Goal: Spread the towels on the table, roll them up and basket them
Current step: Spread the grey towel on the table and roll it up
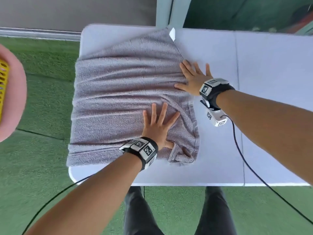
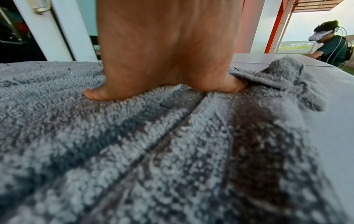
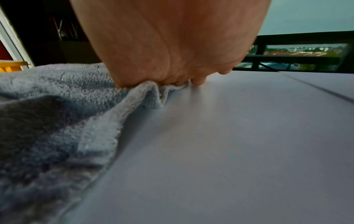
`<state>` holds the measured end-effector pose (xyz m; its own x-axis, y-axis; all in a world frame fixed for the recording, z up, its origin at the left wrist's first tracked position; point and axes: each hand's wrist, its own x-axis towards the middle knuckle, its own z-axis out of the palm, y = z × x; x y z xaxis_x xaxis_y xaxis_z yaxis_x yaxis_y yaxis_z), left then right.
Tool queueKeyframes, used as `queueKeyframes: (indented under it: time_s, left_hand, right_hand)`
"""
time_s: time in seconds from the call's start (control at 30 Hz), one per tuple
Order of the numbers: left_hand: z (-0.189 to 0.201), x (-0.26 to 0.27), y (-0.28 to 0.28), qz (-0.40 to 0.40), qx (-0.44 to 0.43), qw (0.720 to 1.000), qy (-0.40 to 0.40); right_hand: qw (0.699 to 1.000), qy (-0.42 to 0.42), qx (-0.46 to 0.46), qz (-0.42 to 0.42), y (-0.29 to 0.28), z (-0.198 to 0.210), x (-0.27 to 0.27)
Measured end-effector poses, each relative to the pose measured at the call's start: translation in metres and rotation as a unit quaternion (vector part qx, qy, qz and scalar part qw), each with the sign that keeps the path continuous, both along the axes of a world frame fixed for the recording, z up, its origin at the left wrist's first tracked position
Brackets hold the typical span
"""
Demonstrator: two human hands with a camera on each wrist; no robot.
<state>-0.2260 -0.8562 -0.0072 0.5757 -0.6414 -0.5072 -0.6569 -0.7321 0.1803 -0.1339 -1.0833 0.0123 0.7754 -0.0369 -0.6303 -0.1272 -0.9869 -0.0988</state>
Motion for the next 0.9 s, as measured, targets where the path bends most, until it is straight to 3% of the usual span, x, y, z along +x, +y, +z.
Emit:
queueKeyframes:
  time_s: [0.27, 0.53, 0.77, 0.9]
  left_hand:
    - [0.007, -0.092, -0.246, -0.009, 0.006, 1.0, 0.011]
    - [0.003, -0.177, -0.463, -0.07, -0.003, 0.997, 0.03]
    - [0.001, -0.223, -0.593, -0.108, -0.022, 0.991, 0.075]
    - [0.018, -0.22, -0.622, -0.087, -0.079, 0.982, 0.149]
  right_hand:
    - [0.999, -0.03, -0.018, -0.006, -0.236, -0.003, -0.097]
    - [0.994, 0.011, -0.04, -0.103, -0.462, 0.003, -0.204]
    - [0.974, 0.049, -0.1, -0.199, -0.592, 0.012, -0.263]
    - [0.965, -0.005, -0.066, -0.253, -0.6, 0.026, -0.268]
